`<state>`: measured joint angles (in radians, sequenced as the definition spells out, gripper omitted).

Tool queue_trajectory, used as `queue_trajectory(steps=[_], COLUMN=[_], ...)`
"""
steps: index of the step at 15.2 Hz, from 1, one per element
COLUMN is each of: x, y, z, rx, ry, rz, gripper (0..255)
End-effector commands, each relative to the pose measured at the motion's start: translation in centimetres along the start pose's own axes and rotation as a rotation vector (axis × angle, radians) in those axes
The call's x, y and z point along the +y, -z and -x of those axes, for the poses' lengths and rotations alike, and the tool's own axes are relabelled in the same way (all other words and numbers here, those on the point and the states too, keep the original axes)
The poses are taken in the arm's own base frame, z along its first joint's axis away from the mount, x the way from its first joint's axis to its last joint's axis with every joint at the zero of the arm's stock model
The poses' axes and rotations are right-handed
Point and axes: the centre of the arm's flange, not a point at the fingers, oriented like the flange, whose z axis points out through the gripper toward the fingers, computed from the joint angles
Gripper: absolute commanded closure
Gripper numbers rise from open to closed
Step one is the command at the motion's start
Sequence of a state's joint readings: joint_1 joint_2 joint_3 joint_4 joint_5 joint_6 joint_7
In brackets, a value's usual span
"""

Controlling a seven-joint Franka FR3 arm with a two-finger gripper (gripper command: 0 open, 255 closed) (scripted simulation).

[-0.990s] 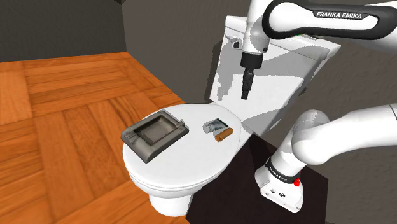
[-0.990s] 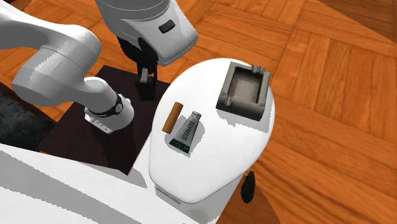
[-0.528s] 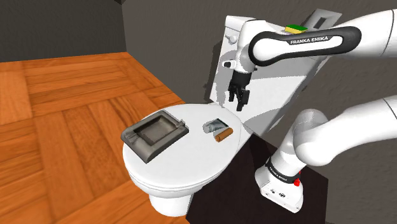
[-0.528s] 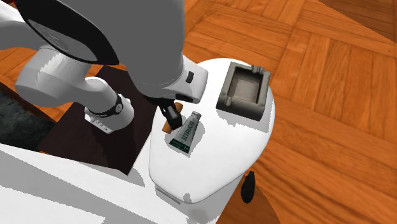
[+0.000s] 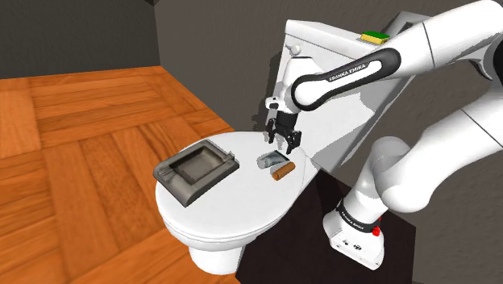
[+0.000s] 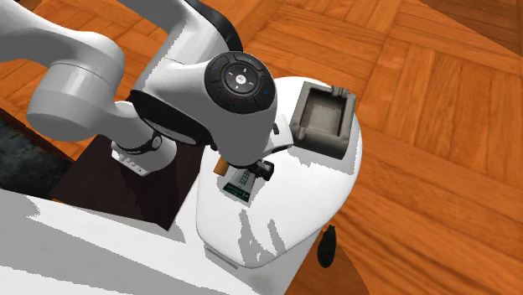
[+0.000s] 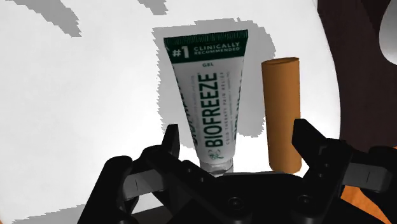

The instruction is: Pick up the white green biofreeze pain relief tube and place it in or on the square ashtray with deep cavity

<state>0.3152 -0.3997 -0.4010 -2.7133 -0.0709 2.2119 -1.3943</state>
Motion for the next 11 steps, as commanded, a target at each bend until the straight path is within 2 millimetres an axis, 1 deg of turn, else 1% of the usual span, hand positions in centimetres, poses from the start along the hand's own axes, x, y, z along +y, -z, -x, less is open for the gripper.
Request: queue_trajectory(steps=[1,2,8,9,11], x=[1.0,1.1,1.2,1.2,1.2], y=[-2.2,-2.3,-5.5,-6.3,-6.3], z=[-0.6,-0.7,-0.7,-0.7,-0.7], rx=[0.008,0.009,0.009,0.009,0.009], ry=[0.148,0.158,0.158,0.158,0.158], rz=[0.008,0.009,0.009,0.009,0.009], gripper=[0,0,0,0,0])
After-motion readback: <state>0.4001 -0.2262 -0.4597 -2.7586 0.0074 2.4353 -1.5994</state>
